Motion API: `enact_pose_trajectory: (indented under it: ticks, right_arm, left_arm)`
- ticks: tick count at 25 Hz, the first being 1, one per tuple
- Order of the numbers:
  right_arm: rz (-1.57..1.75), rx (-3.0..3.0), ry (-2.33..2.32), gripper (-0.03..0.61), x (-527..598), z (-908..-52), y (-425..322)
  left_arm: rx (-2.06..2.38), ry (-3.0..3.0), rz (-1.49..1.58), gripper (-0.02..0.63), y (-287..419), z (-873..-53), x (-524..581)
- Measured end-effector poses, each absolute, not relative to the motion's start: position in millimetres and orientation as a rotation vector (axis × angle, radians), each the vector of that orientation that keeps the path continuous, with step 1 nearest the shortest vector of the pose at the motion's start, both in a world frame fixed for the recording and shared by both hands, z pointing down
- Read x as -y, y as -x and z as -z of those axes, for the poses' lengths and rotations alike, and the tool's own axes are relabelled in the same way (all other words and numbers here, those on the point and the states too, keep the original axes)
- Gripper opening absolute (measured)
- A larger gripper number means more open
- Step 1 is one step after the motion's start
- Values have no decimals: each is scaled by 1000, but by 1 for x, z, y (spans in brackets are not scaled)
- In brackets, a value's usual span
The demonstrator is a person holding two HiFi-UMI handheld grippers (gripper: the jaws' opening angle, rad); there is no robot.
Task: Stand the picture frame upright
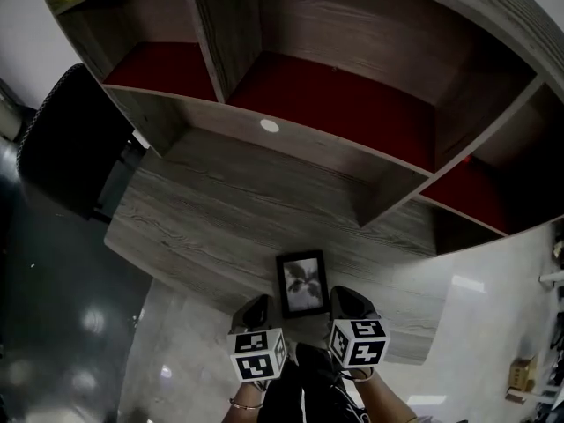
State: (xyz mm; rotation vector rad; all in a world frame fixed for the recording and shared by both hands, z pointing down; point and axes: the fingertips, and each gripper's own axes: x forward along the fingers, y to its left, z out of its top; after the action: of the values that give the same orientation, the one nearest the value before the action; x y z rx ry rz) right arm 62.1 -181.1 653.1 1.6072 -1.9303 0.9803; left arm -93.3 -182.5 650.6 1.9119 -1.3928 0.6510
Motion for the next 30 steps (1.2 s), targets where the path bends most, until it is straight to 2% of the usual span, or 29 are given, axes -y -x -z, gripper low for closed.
enact_pose_trajectory:
  ticks: [13,24,30]
  right_arm:
    - [-1078,1978,-1530,37,193,-674,-49]
    - [-1139,1976,-1422,112,201,-686,-47]
    - [-1144,1958,-1380,113,205,-693,-46]
  left_arm:
    - [1418,-1853,-661,9,102,-671,184]
    - [1440,-1817,-647,9,103,-677,189]
    - [1459,-1798,-639,9,107,-680,194]
